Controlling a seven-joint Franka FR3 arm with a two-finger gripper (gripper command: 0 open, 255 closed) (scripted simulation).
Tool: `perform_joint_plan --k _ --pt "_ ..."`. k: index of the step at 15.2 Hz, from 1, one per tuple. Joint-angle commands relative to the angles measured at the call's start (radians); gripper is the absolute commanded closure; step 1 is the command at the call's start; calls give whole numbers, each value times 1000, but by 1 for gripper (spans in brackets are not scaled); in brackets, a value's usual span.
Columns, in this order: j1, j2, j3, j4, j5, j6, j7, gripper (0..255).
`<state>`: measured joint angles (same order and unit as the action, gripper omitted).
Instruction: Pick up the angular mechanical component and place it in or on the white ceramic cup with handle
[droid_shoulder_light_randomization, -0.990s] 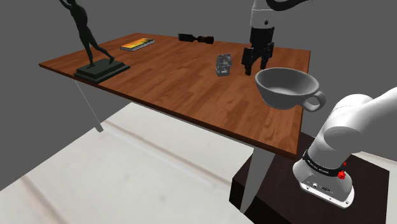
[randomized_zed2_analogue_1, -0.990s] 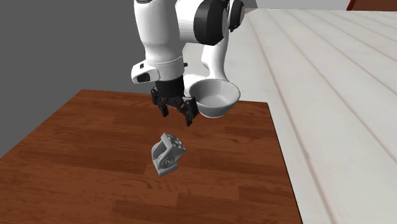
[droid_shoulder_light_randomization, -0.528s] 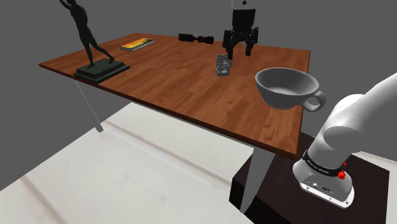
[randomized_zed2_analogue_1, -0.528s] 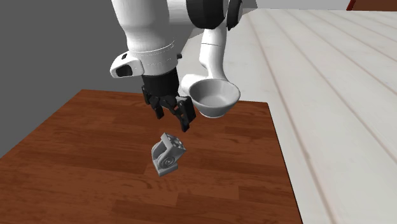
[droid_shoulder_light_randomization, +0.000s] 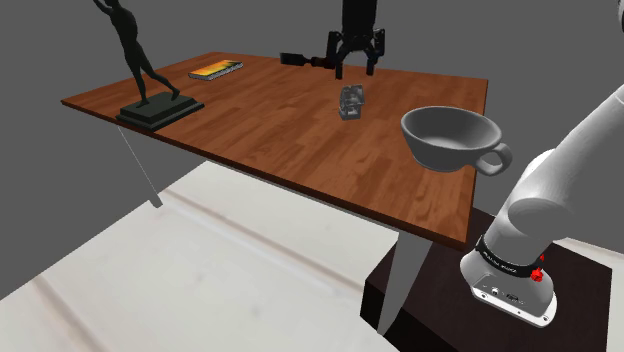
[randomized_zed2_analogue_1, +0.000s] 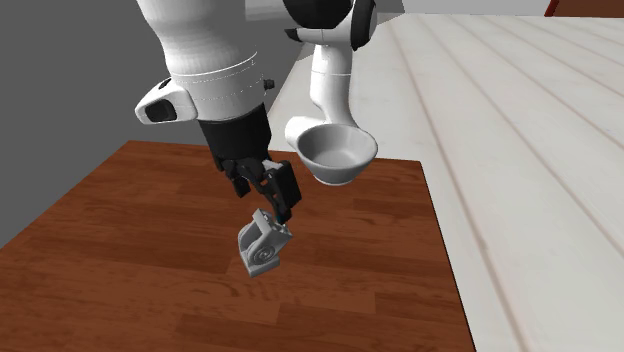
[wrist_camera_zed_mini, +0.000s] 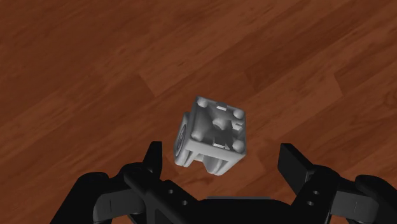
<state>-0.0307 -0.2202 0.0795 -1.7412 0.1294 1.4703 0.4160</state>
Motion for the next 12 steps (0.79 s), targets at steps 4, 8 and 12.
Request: perform_joint_plan --k 4,8,12 --pt "2 -24 4 -97 3 74 -2 0" --pt "2 -24 4 -97 3 74 -2 0" --pt "2 -24 4 -97 3 73 -2 0"
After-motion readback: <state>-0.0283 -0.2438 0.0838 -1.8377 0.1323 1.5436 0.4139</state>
